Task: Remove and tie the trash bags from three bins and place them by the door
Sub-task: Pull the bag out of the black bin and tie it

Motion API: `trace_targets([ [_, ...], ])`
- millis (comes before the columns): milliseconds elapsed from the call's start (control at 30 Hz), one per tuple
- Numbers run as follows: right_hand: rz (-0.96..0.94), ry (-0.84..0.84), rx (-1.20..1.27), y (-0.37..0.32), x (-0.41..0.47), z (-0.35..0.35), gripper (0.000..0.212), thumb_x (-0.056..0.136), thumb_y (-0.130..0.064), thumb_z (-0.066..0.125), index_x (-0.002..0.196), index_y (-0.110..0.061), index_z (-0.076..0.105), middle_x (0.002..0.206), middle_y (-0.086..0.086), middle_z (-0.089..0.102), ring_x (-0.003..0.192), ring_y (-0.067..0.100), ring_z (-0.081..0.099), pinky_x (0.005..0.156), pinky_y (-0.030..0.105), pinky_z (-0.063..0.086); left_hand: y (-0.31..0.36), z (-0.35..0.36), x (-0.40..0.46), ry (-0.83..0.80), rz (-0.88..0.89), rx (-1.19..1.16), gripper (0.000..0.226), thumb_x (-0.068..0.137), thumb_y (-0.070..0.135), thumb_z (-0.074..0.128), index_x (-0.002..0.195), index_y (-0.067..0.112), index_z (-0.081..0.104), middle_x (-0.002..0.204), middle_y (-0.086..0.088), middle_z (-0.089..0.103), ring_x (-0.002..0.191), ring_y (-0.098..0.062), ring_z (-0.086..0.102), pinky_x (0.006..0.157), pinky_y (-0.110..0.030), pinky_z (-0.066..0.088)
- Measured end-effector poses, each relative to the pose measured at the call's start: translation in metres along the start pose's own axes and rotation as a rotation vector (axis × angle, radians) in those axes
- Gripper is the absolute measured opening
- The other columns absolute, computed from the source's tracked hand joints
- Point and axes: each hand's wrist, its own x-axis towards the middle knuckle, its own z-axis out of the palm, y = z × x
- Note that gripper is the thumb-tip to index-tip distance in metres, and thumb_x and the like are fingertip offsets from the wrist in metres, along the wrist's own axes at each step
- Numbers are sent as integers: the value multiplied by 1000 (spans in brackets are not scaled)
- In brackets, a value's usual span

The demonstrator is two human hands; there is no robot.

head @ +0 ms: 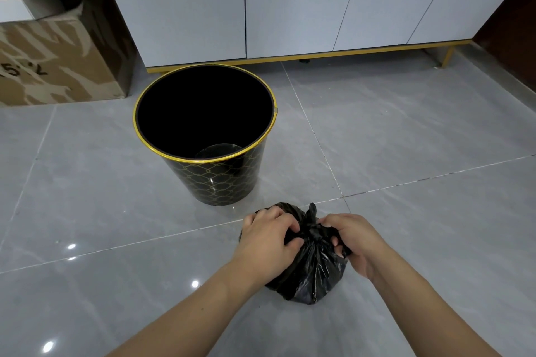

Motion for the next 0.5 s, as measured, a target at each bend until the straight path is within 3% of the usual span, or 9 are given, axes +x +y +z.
trace_targets([
  [200, 37, -35, 52, -2, -2, 2, 24, 85, -3, 45, 84, 0, 70, 48, 0, 50, 44, 13, 34, 40, 23, 28, 17, 8, 5, -15, -93, 6, 32, 83, 56, 59, 104, 33, 66, 110, 16, 53, 113, -11, 40, 101, -32, 20],
  [333, 33, -28, 56, 1, 2, 0, 27, 80, 2, 42, 90, -3, 66, 58, 4, 44, 50, 14, 36, 46, 26, 30, 25, 10, 9, 25, -135, -43, 20, 85, 47, 59, 95, 33, 68, 104, 16, 55, 108, -11, 42, 99, -32, 21],
  [433, -17, -10, 55, 3, 5, -3, 35, 78, 9, 40, 99, -4, 64, 63, 6, 47, 52, 15, 40, 48, 27, 33, 29, 1, 12, -2, -273, -257, 12, 80, 37, 59, 77, 26, 63, 83, 14, 58, 94, -11, 51, 94, -32, 29],
  [500, -54, -19, 69, 2, 5, -3, 35, 79, 11, 41, 103, -4, 61, 68, 7, 50, 55, 15, 43, 51, 28, 36, 33, -9, 16, -79, -456, -563, 16, 75, 36, 58, 69, 22, 59, 66, 12, 57, 79, -16, 55, 87, -37, 40],
])
